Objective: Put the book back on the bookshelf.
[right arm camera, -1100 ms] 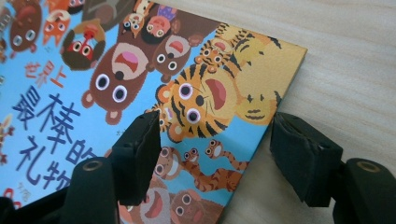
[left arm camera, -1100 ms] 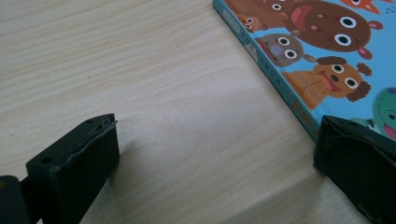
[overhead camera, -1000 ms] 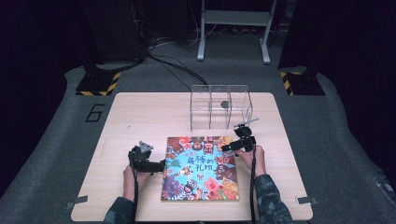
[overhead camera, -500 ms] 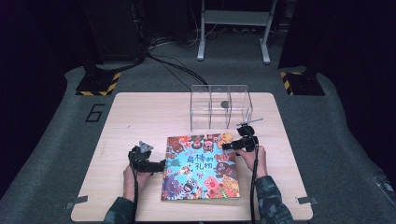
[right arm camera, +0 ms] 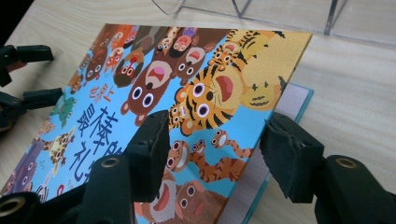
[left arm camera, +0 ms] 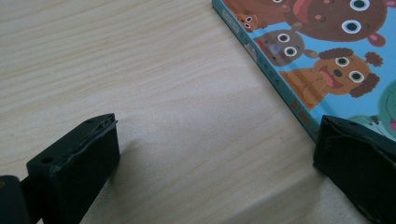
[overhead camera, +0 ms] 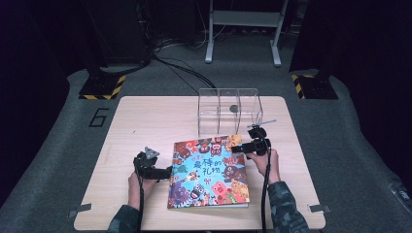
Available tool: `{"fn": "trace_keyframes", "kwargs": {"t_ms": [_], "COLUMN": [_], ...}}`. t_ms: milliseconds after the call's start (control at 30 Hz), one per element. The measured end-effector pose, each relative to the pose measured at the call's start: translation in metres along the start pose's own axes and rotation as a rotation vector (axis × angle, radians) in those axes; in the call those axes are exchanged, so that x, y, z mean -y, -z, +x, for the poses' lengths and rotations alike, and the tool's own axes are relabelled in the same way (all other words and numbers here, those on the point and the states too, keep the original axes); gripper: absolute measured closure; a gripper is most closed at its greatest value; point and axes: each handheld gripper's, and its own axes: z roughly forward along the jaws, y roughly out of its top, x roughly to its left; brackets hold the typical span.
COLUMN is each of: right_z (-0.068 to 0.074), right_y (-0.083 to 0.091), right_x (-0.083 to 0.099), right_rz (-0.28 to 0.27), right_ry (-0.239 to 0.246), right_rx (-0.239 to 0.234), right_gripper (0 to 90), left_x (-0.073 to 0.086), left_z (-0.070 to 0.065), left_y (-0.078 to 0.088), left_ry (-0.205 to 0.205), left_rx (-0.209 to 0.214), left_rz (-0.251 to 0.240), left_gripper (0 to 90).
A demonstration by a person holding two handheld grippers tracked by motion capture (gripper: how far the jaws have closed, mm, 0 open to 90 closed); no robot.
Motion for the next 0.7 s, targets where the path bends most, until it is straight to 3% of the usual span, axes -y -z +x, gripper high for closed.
{"fn": "trace_keyframes", "kwargs": {"t_ms": [233, 433, 700], "right_z": [0.004, 0.007, 0.014], "right_y": [0.006, 0.006, 0.014], "right_x": [-0.008, -0.01, -0.014], "right_rz": [0.0, 0.004, -0.032], "right_ry": [0.003, 0.018, 0.018], "right_rx": [-0.024, -0.018, -0.025], "right_gripper": [41.8, 42.4, 46.7], "left_x": [0.0, 0.0, 0.0], "left_z": [0.0, 0.0, 0.0], "left_y": [0.0, 0.0, 0.0], "left_ry": [-0.002, -0.001, 0.001], "left_rx": [0.001, 0.001, 0.003], "left_rz": [-0.002, 0.0, 0.002], "left_gripper": [0.2, 0.2, 0.2]}}
